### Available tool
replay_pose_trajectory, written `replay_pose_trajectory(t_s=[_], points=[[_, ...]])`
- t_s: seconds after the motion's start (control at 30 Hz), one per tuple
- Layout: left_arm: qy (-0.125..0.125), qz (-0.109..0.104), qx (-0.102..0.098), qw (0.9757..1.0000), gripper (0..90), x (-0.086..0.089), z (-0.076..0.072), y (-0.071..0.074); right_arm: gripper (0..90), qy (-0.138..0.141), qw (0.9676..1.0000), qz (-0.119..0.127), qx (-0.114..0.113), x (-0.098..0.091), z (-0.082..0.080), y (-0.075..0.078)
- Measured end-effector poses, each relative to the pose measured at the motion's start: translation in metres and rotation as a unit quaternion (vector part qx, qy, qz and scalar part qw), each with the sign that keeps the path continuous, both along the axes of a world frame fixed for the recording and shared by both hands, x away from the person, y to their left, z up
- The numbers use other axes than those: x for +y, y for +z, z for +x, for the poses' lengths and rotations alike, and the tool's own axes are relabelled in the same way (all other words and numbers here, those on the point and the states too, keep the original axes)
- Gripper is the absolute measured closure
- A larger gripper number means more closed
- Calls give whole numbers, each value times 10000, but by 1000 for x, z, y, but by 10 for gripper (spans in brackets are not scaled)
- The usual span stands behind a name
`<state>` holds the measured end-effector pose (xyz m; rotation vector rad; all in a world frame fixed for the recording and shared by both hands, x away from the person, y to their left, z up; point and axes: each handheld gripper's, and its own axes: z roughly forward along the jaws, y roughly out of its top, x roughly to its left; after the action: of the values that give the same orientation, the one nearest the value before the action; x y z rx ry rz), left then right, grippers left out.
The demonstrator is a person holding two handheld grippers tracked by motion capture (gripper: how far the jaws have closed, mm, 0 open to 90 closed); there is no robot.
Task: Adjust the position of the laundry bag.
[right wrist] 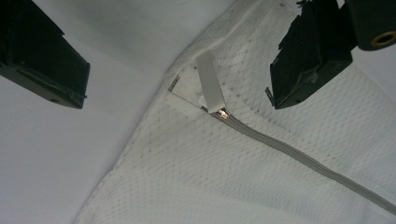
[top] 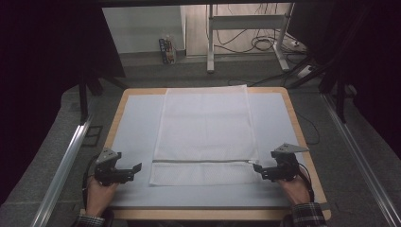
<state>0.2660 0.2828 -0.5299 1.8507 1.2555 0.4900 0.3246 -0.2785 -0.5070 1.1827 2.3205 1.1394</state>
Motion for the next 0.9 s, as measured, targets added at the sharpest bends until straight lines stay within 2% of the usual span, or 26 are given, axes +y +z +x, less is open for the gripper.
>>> replay_pose_trajectory(t_s=[0.33, 0.53, 0.77, 0.9], points=[[13, 82, -6, 10000, 42, 0, -1, 0, 65, 46, 9999, -130, 1, 3, 3, -1], [15, -9, 63, 10000, 42, -1, 0, 0, 65, 21, 9999, -104, -2, 3, 4, -1], [53, -19, 120, 9999, 43, -5, 4, 1, 64, -116, 9999, -12, -43, 4, 4, -1], [66, 18, 170, 9998, 37, -10, 8, 2, 51, -161, 9998, -52, -47, 5, 6, -1]])
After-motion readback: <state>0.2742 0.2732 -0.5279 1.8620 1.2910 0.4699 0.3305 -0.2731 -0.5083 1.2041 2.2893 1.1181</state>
